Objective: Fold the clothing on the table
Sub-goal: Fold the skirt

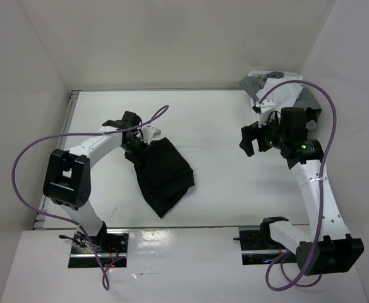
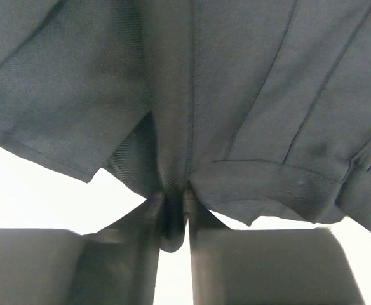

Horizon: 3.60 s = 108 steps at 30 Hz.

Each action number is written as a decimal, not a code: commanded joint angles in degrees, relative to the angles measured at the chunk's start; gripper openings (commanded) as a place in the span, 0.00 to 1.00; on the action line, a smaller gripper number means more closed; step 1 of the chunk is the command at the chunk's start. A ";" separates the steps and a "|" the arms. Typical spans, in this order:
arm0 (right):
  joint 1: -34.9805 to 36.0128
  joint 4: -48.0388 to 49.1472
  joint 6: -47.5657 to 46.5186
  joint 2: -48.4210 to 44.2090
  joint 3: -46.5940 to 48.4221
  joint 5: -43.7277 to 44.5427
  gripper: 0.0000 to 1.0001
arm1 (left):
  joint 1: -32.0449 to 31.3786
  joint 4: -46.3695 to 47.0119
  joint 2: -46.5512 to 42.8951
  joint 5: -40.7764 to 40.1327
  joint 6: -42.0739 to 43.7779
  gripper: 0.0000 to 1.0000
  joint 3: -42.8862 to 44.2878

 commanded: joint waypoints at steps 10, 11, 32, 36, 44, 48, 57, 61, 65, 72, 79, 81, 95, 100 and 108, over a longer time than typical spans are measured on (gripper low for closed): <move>-1.05 1.59 0.50 -2.46 -1.25 -1.88 0.98 | -0.82 -4.28 -2.50 -1.94 1.59 0.00 6.12; -1.05 1.59 0.50 -2.46 -1.25 -1.88 0.98 | -0.82 -4.89 -3.03 -2.82 2.11 0.00 8.66; -1.05 -0.70 -0.55 -2.99 -2.30 -3.02 0.98 | -0.30 1.77 -0.83 -14.85 5.29 0.94 0.95; -1.05 -0.70 -0.55 -2.99 -2.30 -2.50 0.98 | 3.13 0.82 -3.11 -15.49 5.28 1.00 3.31; -2.71 -3.15 -0.55 -6.41 -4.24 -0.04 0.98 | -0.02 -7.70 -6.11 -1.70 2.21 1.00 20.62; -6.93 -4.56 -0.55 -9.14 -4.24 -0.04 0.98 | -0.03 -8.25 -6.36 3.41 3.52 1.00 19.59; -13.61 -5.09 -0.55 -10.99 -3.71 -0.56 0.98 | -2.31 2.48 -1.72 -3.17 3.18 1.00 3.94; -16.60 -5.61 -0.03 -10.46 -2.57 -5.47 0.98 | -2.93 4.85 2.49 -4.75 1.24 1.00 5.60; -18.72 -6.23 -0.03 -9.93 -1.95 -8.39 0.98 | -5.29 7.57 4.61 -7.65 -0.25 1.00 7.80; -18.72 -7.29 -0.03 -9.40 -0.90 -8.39 0.98 | -11.53 9.42 9.53 -9.15 -0.25 1.00 5.70; -19.24 -7.81 -0.03 -8.88 -0.37 -9.52 0.98 | -21.02 10.04 11.38 -10.30 -0.25 1.00 1.13; -19.24 -7.81 -0.03 -8.88 -0.89 -9.53 0.98 | -22.70 10.04 11.38 -10.91 -0.25 1.00 1.12; -19.24 -7.81 -0.55 -8.88 -0.90 -11.11 0.98 | -22.99 3.19 -9.24 -17.06 0.10 1.00 11.75; -19.24 -5.97 0.94 -8.88 -1.42 -10.85 0.98 | -10.78 7.04 -26.19 -18.37 -2.88 1.00 3.80; -19.77 -0.79 5.07 -8.35 -3.88 -7.51 0.98 | 17.93 7.85 -41.52 -10.32 -12.38 1.00 -6.60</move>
